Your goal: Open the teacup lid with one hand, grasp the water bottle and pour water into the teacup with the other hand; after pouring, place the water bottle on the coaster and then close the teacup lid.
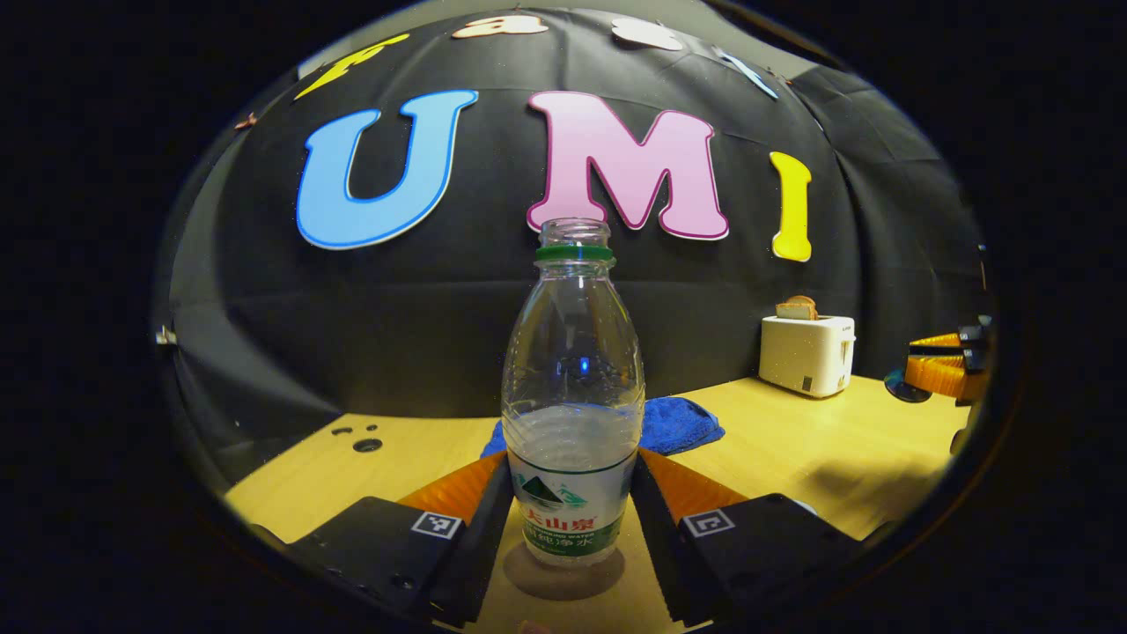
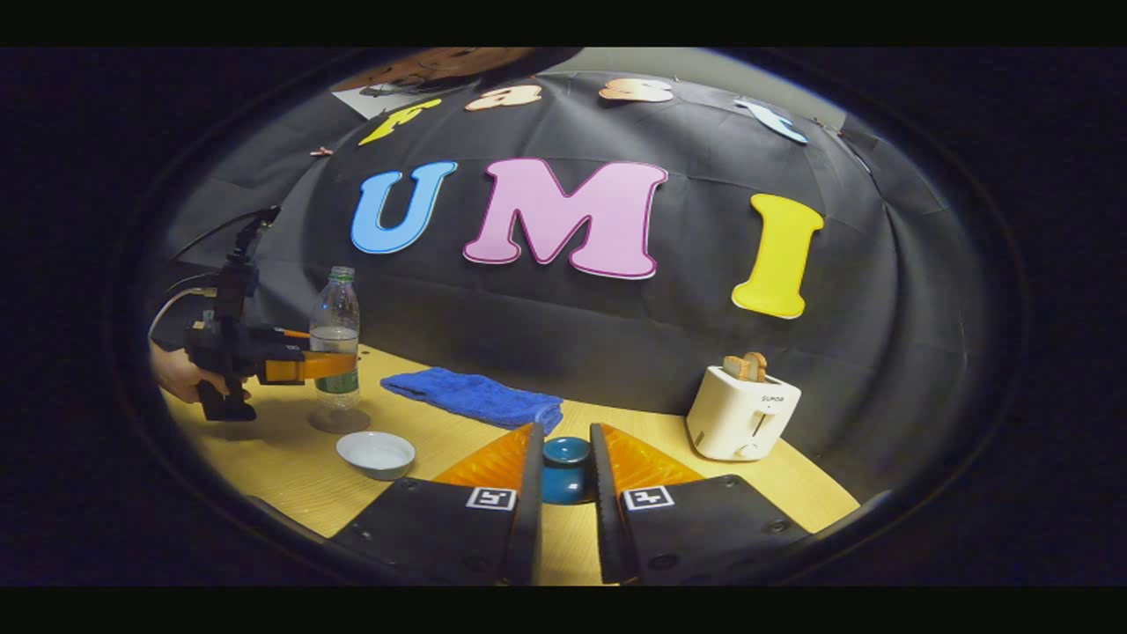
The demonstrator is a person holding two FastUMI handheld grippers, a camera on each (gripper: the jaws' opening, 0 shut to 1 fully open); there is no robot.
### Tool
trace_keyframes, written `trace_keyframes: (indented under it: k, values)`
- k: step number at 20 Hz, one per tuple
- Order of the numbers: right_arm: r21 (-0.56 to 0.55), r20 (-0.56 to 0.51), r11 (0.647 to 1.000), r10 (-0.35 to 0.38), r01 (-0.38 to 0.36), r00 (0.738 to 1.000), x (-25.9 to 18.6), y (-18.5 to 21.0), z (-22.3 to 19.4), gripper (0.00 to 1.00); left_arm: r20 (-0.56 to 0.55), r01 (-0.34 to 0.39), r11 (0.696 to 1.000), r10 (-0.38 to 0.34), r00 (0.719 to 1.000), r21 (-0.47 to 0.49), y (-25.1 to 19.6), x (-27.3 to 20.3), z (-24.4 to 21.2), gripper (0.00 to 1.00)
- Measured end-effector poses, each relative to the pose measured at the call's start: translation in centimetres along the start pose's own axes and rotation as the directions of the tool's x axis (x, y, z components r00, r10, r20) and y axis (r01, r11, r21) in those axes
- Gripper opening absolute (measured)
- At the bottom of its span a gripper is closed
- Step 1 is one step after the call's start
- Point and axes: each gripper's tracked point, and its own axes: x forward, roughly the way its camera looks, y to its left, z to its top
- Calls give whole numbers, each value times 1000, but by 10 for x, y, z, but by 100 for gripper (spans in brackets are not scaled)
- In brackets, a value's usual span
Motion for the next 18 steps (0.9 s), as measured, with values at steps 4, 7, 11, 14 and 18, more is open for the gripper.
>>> trace_keyframes:
  k: [4,7,11,14,18]
  values:
    - [5,-6,1000,6,-6,1000,1,2,-2,24,-43,-41,998,39,998,-47,13,1,-24,77]
    - [7,-9,1000,11,-11,1000,2,4,-3,24,-60,-48,997,44,997,-68,14,5,-31,76]
    - [13,-10,1000,19,-19,1000,3,8,-3,24,-77,-68,995,63,995,-67,18,4,-37,78]
    - [17,-12,1000,25,-25,1000,3,11,-4,24,-83,-70,995,64,995,-77,20,2,-38,83]
    - [54,-4,996,68,-68,998,3,27,-1,24,-91,-62,992,53,994,-106,16,-4,-40,93]
